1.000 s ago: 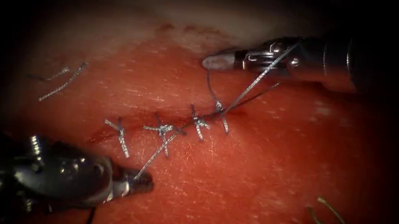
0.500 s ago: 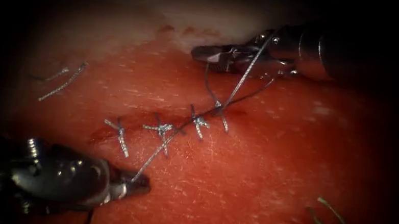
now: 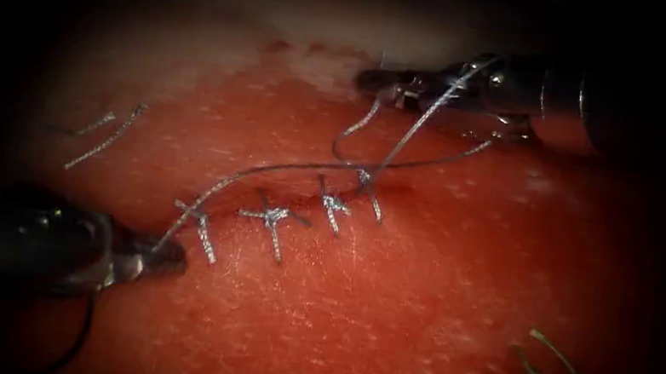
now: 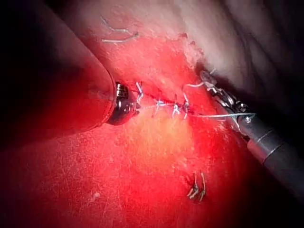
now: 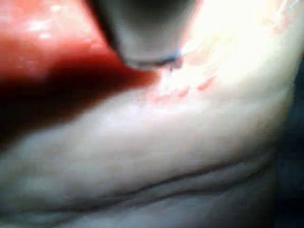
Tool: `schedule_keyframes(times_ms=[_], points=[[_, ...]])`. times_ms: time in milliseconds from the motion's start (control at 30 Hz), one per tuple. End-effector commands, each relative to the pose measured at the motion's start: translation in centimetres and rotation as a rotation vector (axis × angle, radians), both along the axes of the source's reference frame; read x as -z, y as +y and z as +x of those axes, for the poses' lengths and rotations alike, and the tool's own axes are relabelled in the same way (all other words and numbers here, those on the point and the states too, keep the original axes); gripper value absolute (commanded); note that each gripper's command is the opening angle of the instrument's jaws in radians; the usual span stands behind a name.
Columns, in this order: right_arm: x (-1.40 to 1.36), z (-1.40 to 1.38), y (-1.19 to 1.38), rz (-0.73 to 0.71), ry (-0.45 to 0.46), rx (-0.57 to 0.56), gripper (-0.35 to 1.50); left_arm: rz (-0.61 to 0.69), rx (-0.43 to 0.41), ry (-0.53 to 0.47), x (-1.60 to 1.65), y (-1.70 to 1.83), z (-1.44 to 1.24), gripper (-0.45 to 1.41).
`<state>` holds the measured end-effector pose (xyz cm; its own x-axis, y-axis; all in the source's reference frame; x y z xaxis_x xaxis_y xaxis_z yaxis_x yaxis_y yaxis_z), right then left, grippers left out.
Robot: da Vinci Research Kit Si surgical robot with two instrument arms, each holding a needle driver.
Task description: Wound Closure
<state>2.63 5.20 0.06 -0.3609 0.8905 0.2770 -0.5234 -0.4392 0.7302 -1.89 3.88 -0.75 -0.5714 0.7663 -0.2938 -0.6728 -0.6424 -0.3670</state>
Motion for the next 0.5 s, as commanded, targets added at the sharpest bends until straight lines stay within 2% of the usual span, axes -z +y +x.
schedule_keyframes(times_ms=[33,167,233,300,333,367,400,433,500], points=[[0.11,0.01,-0.13,-0.022,0.018,0.005,-0.35,0.01,0.017,0.0,-0.08,-0.01,0.07,-0.35],[0.48,-0.05,-0.39,-0.096,0.044,0.037,-0.35,0.035,0.063,0.0,-0.18,0.25,0.38,-0.35],[0.56,-0.06,-0.43,-0.107,0.046,0.047,-0.35,0.047,0.081,-0.001,-0.21,0.32,0.44,-0.35],[0.69,-0.07,-0.53,-0.128,0.058,0.072,-0.35,0.099,0.157,-0.017,-0.3,0.5,0.55,-0.35],[0.78,-0.08,-0.62,-0.139,0.058,0.085,-0.35,0.162,0.243,-0.037,-0.37,0.63,0.6,-0.35],[0.78,-0.08,-0.62,-0.139,0.058,0.085,-0.35,0.162,0.243,-0.037,-0.37,0.63,0.6,-0.35],[0.81,-0.09,-0.66,-0.142,0.059,0.09,-0.35,0.192,0.279,-0.039,-0.4,0.68,0.6,-0.35],[0.87,-0.1,-0.75,-0.156,0.059,0.102,-0.35,0.25,0.355,-0.046,-0.48,0.8,0.59,-0.35],[0.93,-0.1,-0.83,-0.171,0.061,0.112,-0.35,0.295,0.404,-0.052,-0.57,0.9,0.56,-0.35]])
